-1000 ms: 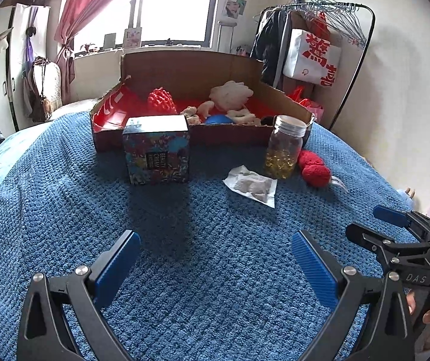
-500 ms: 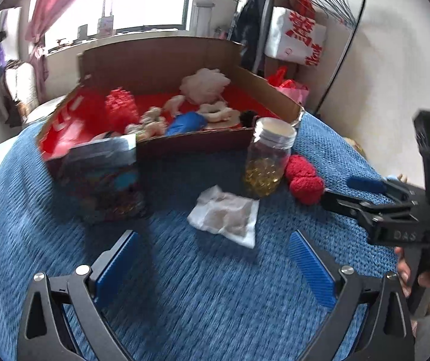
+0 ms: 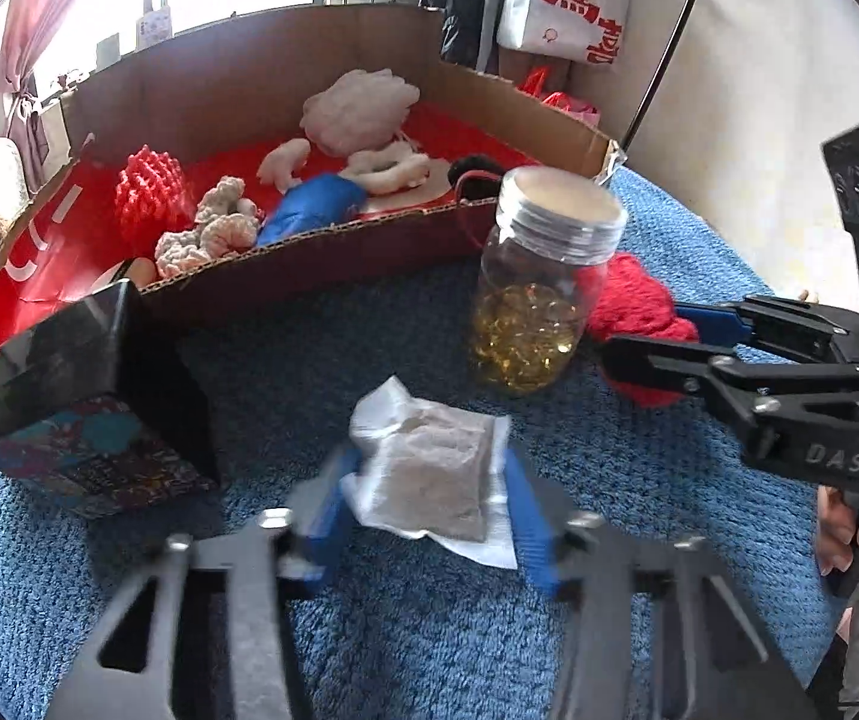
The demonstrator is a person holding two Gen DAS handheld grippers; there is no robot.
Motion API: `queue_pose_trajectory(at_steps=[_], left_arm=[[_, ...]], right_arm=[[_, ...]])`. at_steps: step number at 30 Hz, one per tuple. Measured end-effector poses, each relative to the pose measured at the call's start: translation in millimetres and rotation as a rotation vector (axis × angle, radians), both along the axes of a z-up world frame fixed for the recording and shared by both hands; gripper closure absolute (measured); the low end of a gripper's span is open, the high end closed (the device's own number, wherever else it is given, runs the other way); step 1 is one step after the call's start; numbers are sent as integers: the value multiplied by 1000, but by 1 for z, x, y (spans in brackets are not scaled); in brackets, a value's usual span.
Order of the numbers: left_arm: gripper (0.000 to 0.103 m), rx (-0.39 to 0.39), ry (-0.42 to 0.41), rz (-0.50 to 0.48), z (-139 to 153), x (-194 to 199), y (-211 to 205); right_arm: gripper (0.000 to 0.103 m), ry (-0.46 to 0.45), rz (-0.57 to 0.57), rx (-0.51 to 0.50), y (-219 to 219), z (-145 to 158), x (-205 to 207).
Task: Organize soft objects
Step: 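Grasp the white tissue packet with the left tool while the right tool grasps the red knitted pouch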
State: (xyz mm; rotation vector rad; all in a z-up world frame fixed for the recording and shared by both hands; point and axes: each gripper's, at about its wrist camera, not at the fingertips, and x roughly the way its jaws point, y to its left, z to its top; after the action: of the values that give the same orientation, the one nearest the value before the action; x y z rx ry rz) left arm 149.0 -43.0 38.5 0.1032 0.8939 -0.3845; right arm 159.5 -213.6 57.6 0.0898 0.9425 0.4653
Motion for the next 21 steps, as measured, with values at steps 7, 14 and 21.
queue_pose_trajectory(at_steps=[7, 14, 21], left_arm=[[87, -73, 11, -43, 11, -26, 10], [88, -114, -6, -53, 20, -64, 28], [88, -109, -19, -33, 21, -82, 46]], right_arm=[[63, -40, -29, 55, -11, 25, -40], [63, -48, -6, 76, -5, 37, -82], [63, -28, 41, 103, 16, 31, -106]])
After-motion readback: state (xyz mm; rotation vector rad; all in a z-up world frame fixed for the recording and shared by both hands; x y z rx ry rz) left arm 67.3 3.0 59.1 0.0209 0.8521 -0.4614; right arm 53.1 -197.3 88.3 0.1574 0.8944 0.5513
